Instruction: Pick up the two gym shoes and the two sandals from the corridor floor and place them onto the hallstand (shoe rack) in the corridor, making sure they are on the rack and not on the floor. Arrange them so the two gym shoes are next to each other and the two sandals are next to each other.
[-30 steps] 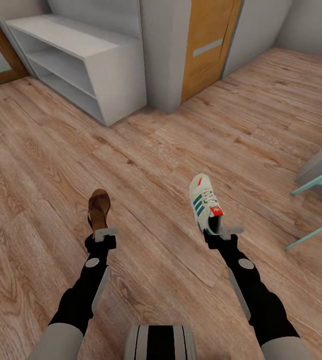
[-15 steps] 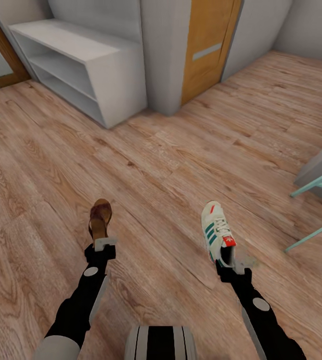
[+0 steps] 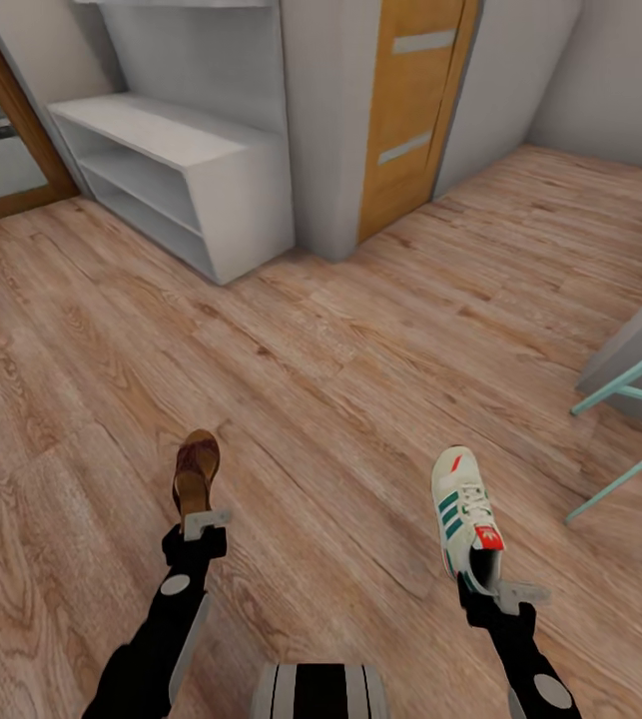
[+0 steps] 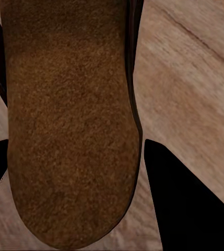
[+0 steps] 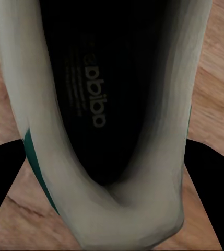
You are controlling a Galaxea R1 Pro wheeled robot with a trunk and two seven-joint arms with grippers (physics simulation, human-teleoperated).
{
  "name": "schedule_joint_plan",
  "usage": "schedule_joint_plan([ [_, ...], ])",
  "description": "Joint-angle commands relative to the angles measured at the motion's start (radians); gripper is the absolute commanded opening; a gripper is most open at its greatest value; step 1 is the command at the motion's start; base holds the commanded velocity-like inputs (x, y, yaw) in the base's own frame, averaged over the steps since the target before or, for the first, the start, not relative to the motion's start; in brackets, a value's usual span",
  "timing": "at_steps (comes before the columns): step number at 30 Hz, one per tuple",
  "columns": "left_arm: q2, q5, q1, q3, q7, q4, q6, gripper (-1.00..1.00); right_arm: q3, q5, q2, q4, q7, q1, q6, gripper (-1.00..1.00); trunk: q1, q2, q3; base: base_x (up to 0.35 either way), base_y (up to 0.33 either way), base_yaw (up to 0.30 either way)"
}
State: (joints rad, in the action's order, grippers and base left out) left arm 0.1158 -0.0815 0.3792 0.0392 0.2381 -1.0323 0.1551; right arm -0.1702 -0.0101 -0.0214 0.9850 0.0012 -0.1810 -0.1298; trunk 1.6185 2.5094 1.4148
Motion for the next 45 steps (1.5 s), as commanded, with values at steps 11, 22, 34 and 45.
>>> schedule_joint_plan([
  [11, -0.033, -0.010, -0.008, 0.004, 0.004, 0.035, -0.066, -1.00, -0.001, -0.001, 0.000, -0.071, 0.000, 0.046, -0.175, -1.00, -0.005, -0.002, -0.059, 0.000, 0.000, 0.000],
  [22, -0.073, -0.008, -0.013, 0.007, 0.007, 0.104, -0.103, -1.00, -0.006, -0.001, -0.009, -0.074, -0.001, 0.082, -0.190, -1.00, -0.010, -0.005, -0.119, 0.000, 0.000, 0.000],
  [34, -0.081, 0.008, -0.079, 0.017, 0.012, 0.109, -0.123, -1.00, -0.068, 0.000, -0.045, -0.191, 0.000, 0.097, -0.270, -1.00, -0.015, -0.008, -0.184, 0.000, 0.000, 0.000],
  [45, -0.079, 0.008, -0.080, 0.017, 0.012, 0.116, -0.123, -1.00, -0.068, -0.001, -0.040, -0.251, -0.003, 0.097, -0.286, -1.00, -0.034, -0.037, -0.241, 0.000, 0.000, 0.000],
])
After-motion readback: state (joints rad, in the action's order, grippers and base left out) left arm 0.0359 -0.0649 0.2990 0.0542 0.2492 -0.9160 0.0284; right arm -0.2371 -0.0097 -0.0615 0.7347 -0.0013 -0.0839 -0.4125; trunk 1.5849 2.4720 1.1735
